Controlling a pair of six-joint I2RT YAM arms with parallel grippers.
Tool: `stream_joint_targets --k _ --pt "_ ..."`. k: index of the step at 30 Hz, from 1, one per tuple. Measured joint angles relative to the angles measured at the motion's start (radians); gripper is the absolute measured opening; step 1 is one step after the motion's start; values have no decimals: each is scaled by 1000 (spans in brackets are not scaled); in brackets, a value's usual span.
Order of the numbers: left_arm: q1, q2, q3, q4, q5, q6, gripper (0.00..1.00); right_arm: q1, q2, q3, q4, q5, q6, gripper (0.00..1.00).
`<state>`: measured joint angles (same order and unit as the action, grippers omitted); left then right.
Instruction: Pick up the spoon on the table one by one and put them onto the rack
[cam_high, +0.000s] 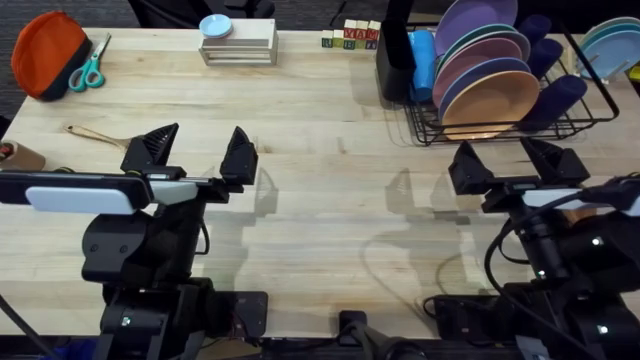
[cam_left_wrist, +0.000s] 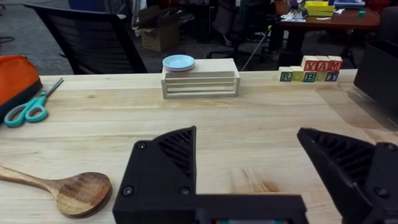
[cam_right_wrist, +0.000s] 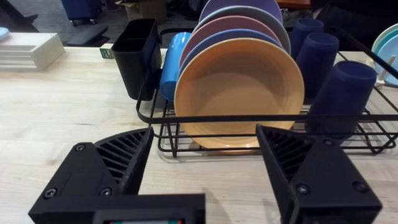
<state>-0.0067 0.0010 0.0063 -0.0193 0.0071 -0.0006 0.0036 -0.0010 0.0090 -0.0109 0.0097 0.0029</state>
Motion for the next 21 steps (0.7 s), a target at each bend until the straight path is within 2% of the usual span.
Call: stream_joint_targets --k 21 --pt "0 0 0 -9 0 1 993 0 0 1 -3 5 -3 996"
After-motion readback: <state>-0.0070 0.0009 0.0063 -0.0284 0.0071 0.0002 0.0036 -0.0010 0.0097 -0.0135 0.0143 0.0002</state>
